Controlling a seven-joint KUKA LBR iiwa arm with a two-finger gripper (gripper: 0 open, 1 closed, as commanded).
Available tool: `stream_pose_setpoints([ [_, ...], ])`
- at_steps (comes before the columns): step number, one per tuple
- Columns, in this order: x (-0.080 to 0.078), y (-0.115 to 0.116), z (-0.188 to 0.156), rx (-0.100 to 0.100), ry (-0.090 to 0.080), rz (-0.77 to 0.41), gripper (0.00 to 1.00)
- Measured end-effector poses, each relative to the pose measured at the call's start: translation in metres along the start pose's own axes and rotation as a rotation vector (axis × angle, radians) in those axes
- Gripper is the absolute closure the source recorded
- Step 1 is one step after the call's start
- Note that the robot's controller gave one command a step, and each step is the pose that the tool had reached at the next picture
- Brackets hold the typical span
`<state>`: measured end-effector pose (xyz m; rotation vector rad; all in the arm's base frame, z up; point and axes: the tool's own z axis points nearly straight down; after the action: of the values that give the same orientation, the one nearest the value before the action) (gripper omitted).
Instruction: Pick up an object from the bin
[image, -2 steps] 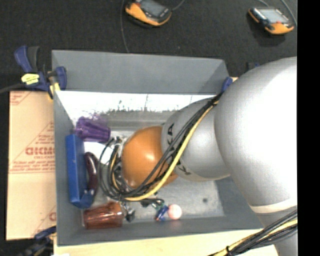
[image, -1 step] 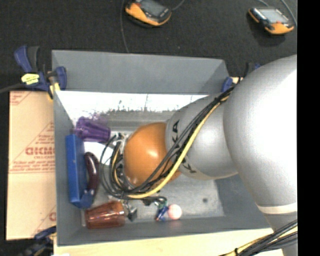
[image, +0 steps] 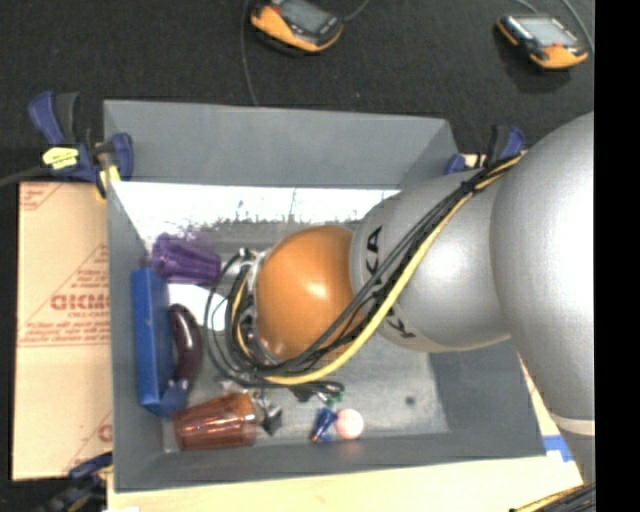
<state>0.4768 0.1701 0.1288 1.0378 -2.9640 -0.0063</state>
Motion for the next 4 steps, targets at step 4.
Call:
stream_pose_setpoints([
  [4,-0.002,-0.002,-0.072,0.004,-0.008,0.01,1.0],
])
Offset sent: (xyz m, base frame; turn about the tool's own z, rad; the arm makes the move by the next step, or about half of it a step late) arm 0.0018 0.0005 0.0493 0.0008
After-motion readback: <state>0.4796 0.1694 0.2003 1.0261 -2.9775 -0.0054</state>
